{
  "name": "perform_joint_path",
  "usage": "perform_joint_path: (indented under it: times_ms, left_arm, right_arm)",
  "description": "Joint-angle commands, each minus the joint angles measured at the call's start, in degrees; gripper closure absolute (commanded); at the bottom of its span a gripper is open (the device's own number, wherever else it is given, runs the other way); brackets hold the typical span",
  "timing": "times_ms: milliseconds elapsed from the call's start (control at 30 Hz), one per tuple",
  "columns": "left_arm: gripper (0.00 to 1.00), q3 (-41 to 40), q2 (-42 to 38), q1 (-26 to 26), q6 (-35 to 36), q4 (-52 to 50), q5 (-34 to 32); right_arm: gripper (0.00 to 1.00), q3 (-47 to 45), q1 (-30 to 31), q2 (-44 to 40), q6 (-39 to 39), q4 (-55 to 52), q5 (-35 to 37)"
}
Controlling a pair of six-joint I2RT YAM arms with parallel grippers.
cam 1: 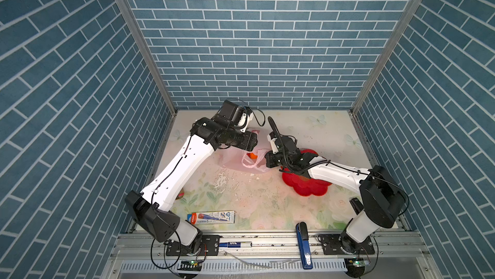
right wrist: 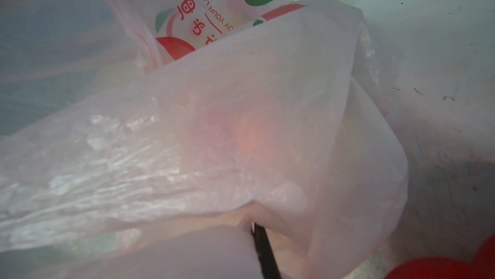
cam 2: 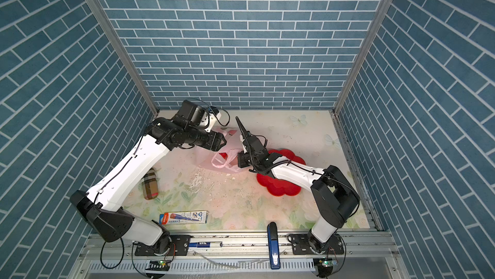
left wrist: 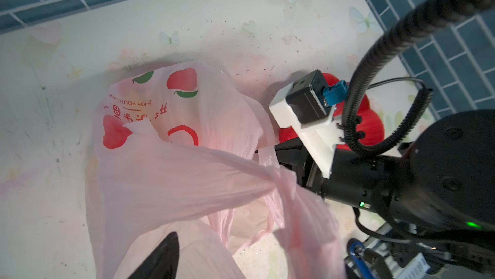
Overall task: Take fruits out of the plastic bag
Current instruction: Place the plastic bag at the top-center of the table.
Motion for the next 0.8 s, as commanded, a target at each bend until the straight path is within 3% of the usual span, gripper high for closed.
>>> perform_joint_path:
  times_ms: [0, 133, 233, 467, 767]
  left_arm:
    - [0.4, 0.14, 0.17, -1.08, 0.35, 0.11, -6.39]
    - [0.65, -5.29, -3.84, -1.26, -2.59, 4.21, -11.42]
    - [0.76, -10.89, -9.13, -1.27, -5.31, 7.46, -14.52]
    - [0.86, -29.2, -23.6, -1.38, -15.23, 13.46, -19.49]
    - [0.89, -49.44, -39.92, -2.88, -27.5, 17.95, -19.98]
  right_arm:
    - [1.0, -1.19, 0.26, -0.95, 2.34, 1.3, -0.19]
    - [1.0, -1.87, 0.27, -1.37, 2.71, 1.61, -0.24]
    - [1.0, -2.07, 0.28, -1.5, 3.05, 1.73, -0.59]
    - [0.99, -2.61, 0.27, -2.09, 5.62, 3.15, -1.34]
    - [0.96, -3.9, 0.34, -3.86, 9.2, 4.13, -0.27]
